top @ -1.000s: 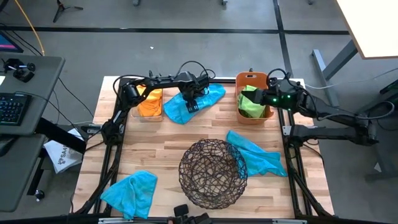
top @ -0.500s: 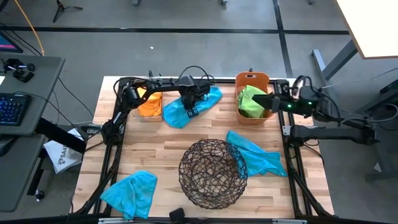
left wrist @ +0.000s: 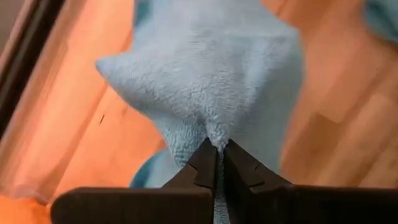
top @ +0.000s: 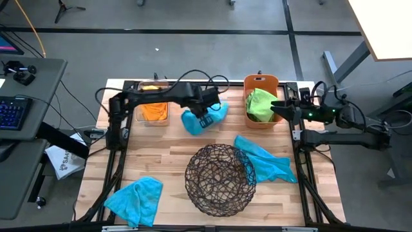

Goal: Sort microfiber towel by color & place in baskets
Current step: Put the top blue towel into the black basket

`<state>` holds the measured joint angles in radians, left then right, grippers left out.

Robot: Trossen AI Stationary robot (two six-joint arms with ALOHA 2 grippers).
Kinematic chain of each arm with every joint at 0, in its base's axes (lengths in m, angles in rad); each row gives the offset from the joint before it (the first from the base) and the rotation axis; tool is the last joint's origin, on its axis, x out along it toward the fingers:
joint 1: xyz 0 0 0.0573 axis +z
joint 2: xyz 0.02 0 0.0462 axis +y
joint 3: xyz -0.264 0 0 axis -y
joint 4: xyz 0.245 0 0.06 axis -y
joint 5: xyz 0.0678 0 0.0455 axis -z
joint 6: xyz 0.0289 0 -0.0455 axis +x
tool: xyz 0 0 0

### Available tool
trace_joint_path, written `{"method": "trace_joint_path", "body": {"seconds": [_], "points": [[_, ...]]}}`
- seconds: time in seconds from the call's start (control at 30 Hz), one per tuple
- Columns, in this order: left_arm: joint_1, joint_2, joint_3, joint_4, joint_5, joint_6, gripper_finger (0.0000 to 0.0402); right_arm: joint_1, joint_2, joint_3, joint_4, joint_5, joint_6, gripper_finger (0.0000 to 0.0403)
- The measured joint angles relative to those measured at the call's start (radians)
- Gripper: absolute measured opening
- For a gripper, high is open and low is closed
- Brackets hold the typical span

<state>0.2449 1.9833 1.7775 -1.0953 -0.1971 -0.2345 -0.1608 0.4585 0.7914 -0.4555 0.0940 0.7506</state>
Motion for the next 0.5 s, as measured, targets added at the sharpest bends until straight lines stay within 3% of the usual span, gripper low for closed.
{"method": "trace_joint_path", "body": {"seconds": [0.2, 0.5], "points": [[-0.072, -0.198, 0.000, 0.023, -0.076, -0.034, 0.0000, 0.000, -0.002, 0.000, -0.018, 0.035, -0.028, 0.0320], [-0.221, -0.447, 0.002, 0.310, -0.078, -0.075, 0.0000, 0.000, 0.000, -0.044, -0.014, 0.129, -0.027, 0.0320]]}}
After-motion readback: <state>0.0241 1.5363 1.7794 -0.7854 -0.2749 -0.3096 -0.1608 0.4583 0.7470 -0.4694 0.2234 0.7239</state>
